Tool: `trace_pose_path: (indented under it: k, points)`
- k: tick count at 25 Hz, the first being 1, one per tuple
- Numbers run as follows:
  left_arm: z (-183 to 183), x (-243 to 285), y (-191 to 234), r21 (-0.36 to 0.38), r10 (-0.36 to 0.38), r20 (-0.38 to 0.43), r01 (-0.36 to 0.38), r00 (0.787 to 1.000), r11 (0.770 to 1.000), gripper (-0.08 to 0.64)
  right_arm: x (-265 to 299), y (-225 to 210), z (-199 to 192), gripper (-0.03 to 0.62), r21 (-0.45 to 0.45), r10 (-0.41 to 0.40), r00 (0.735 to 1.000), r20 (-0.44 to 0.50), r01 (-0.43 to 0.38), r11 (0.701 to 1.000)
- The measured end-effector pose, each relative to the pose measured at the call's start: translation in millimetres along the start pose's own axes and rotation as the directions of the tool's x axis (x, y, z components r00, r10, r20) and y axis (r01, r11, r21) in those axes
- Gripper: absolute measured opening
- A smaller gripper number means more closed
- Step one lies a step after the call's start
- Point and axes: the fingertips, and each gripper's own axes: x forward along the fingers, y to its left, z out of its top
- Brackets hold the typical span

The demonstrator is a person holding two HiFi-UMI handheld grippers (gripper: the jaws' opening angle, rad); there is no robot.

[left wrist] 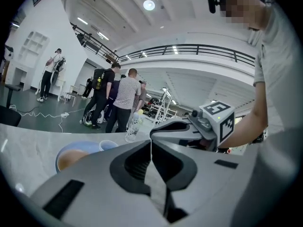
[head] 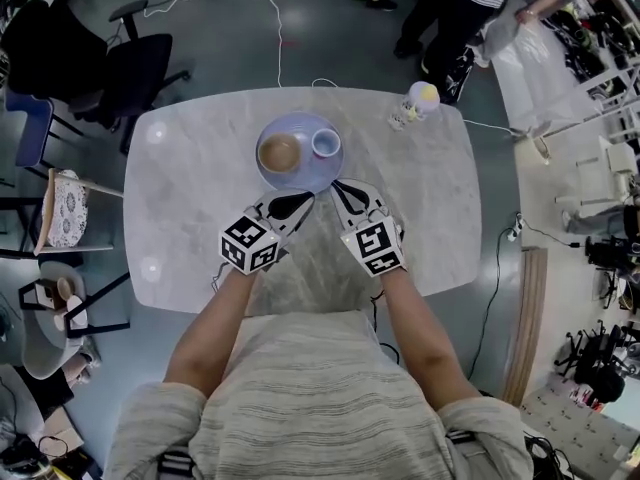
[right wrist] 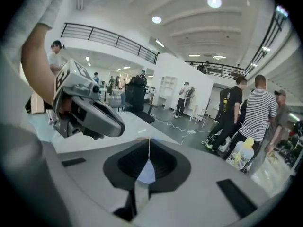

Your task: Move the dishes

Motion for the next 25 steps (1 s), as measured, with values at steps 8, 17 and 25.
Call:
trace_pose_path:
  k: [8,17,25]
  points:
    - [31,-21,-40,0.05,-0.039,0.081,0.035,0.996,0.998,0.021,-49,22,36,0.021,0.224,0.022,0.977,0.211,-0.07,0.972]
    - [43,-52,-83,0.077,-0.087,0.135,0.077,0.987,0.994,0.021,-83,61,58,0.02,0.302,0.066,0.949,0.308,-0.164,0.939]
    - [29,-74,-107,0.089,-0.109,0.112,0.099,0.988,0.991,0.021,-101,95,63,0.018,0.303,0.149,0.929,0.338,-0.258,0.918]
